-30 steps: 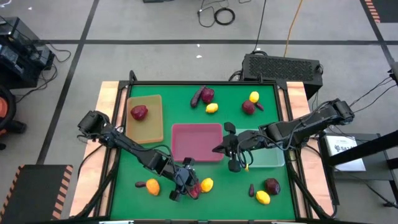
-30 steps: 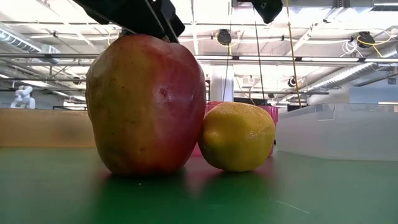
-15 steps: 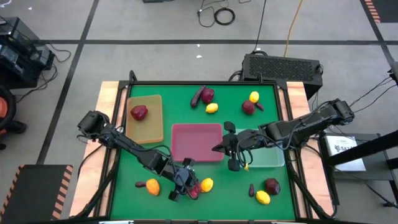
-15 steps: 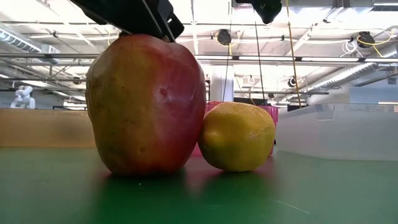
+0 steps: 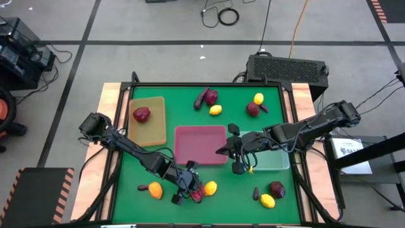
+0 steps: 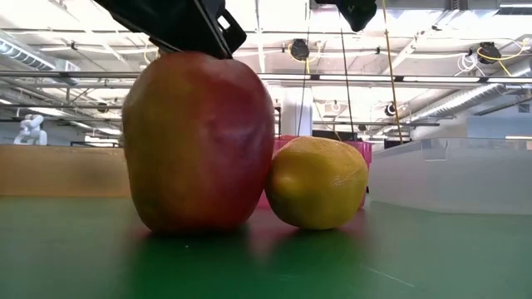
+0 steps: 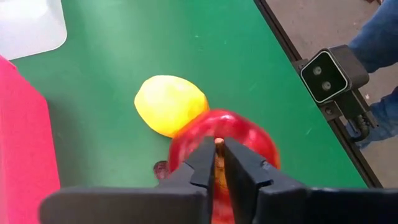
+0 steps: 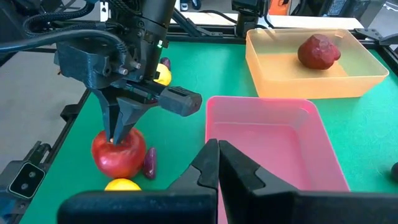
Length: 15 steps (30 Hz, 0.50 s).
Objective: Sort produce into baskets
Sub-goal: Put the red apple into the orange bin
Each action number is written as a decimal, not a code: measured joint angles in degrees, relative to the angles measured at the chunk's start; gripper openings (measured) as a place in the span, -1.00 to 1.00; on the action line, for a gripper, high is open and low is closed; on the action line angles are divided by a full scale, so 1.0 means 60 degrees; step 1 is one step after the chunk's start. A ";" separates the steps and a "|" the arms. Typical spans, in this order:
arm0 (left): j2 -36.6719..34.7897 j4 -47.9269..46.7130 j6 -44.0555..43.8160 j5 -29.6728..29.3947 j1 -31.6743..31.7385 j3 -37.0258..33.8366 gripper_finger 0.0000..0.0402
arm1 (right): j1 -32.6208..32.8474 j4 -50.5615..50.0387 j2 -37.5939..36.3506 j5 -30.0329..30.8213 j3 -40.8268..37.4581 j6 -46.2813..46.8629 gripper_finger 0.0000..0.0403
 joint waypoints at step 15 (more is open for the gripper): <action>-0.1912 -0.1455 -0.0098 0.0042 0.0699 0.0127 -0.99 | 0.0004 0.0000 -0.0007 0.0000 0.0000 -0.0066 -1.00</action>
